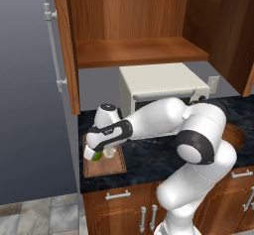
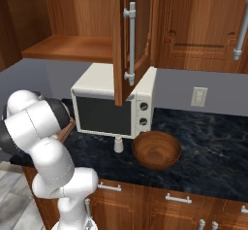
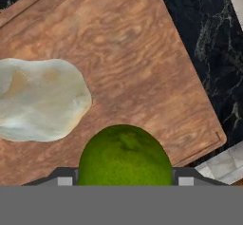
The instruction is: Open the cabinet. Place the bowl and condiment on the counter. Then place the lime and garlic on the cutting board.
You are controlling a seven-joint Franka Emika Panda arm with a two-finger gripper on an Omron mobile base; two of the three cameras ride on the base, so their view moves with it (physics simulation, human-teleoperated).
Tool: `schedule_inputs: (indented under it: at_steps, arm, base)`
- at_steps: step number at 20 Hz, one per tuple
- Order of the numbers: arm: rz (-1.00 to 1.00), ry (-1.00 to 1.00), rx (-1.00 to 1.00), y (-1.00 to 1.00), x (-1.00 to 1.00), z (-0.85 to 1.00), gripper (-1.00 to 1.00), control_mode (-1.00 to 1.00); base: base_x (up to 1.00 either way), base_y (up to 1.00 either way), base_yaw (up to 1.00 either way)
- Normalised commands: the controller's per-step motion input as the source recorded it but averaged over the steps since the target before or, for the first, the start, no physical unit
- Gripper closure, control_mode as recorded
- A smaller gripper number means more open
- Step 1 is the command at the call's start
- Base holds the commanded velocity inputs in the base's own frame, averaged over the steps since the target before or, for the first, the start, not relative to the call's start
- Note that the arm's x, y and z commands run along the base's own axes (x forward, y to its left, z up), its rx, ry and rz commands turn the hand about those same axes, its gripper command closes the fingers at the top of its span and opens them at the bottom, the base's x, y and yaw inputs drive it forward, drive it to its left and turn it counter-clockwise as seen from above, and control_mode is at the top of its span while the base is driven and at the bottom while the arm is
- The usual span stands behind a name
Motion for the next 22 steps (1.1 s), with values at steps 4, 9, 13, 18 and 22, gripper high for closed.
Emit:
schedule_inputs:
  at_steps: [4,9,13,18,22]
  arm:
    - [0.06,-0.07,0.0,-0.19,0.0,0.0,-1.0,-1.0]
    - [0.06,-0.06,0.02,-0.31,0.0,0.0,-1.0,-1.0]
    - [0.07,-0.05,0.03,-0.28,-0.01,0.0,-1.0,-1.0]
    - [0.07,-0.05,0.05,-0.17,-0.02,0.23,-1.0,-1.0]
    - [0.03,-0.1,0.02,-0.14,-0.3,0.88,-1.0,-1.0]
  base:
    - [0.0,0.0,0.0]
    - [0.0,0.0,0.0]
    - [0.0,0.0,0.0]
    - [0.0,0.0,0.0]
    - [0.0,0.0,0.0]
